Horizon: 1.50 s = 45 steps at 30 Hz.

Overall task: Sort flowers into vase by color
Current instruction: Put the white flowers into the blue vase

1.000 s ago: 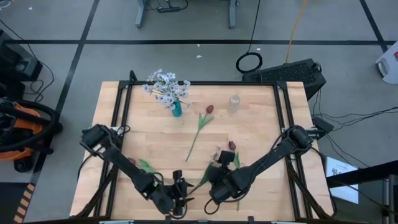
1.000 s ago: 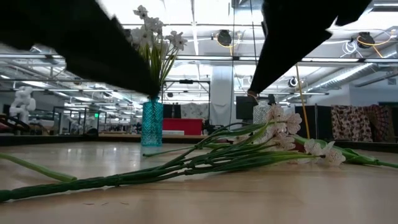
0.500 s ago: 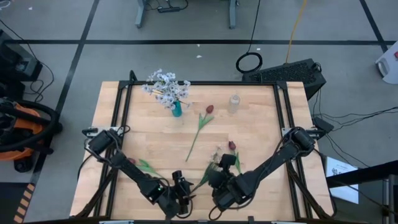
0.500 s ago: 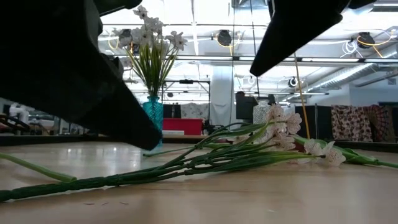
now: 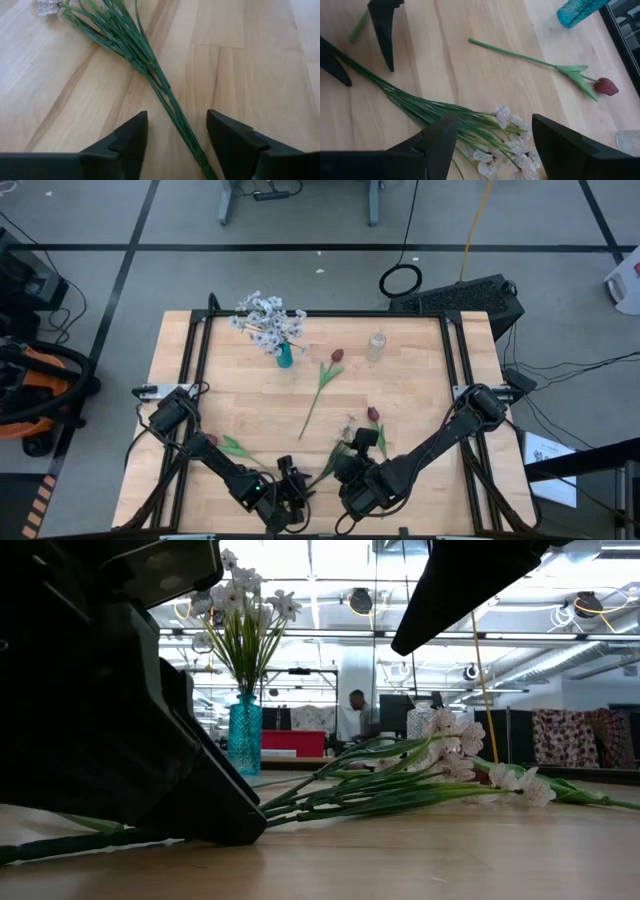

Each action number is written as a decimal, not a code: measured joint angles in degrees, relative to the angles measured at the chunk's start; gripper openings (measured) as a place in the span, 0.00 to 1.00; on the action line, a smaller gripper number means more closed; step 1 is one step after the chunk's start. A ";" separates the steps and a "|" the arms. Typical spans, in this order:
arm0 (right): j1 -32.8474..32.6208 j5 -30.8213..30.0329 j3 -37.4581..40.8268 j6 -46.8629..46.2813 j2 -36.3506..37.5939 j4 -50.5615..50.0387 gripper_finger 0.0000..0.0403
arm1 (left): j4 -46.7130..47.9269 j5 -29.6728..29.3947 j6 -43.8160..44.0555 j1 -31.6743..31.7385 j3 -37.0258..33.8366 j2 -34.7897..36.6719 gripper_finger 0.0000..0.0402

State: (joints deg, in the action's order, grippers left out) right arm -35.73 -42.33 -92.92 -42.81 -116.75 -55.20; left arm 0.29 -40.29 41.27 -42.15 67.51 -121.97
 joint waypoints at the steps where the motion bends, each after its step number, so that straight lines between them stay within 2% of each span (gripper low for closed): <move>1: 0.00 0.00 0.00 0.02 0.00 0.17 0.61 | -0.04 0.23 -0.01 0.00 0.00 0.00 0.47; 16: 0.00 0.01 -0.02 0.11 0.02 0.77 0.61 | 0.59 2.40 -1.70 1.20 0.00 0.02 0.03; 24: 0.00 -0.02 -0.02 0.02 0.02 0.75 0.61 | 0.62 1.88 -1.70 1.68 -0.04 -0.04 0.03; 32: -1.32 -4.14 -0.09 0.26 3.33 0.53 0.61 | 2.40 2.75 -4.36 1.64 -0.37 2.53 0.03; 45: -10.66 -13.06 -0.15 0.80 14.24 -1.23 0.61 | 7.34 2.53 -7.70 0.12 -0.26 12.54 0.03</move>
State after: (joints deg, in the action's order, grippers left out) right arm -46.38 -55.38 -93.08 -42.01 -102.51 -56.43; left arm 7.63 -37.76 33.57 -42.04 67.24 -109.43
